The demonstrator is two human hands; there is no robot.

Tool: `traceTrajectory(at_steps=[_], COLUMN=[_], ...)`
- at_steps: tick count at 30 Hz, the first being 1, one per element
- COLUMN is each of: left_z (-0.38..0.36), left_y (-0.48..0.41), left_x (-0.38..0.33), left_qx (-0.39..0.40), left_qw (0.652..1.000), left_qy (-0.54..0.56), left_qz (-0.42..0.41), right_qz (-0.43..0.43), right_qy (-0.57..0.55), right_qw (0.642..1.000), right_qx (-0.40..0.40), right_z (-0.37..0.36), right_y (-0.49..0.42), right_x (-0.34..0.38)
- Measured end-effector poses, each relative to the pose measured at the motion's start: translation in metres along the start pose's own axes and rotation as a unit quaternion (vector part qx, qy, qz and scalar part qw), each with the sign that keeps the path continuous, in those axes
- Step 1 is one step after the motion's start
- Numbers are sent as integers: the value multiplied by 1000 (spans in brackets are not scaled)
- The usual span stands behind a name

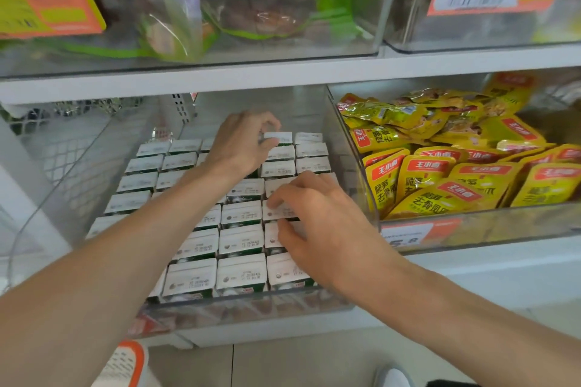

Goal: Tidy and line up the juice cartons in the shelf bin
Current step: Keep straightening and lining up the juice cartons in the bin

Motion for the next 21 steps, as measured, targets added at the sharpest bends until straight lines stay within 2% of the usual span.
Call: traceTrajectory(at_steps=[3,6,9,15,21], left_z=[4,6,-5,-17,-20], left_y=[-1,-6,-17,-41,-47], left_x=[-5,-26,-45,-54,-61], left_qx=[-17,-28,26,128,151], left_qw=[999,992,985,968,951], left_qy=[-37,-79,-88,-143,-197], left_qz=[-25,-96,-144,-162,-184], right_qz=[1,2,5,10,11], right_qy=[-4,-6,-6,-10,-11], right_qw=[1000,1000,1000,1000,1000], right_qx=[-3,-6,-9,-13,-13], right_z=[0,1,1,1,1], right_y=[0,1,2,3,2], right_x=[0,1,1,2,1])
Point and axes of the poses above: each hand's wrist, its own y-axis away from the middle knuckle, its own z-axis out of the back of the hand, x = y × z, the point moved 7 cm from there along -y, towards the middle knuckle, and after that the axes turned 3 degrees about -y, right-handed, at the moved point
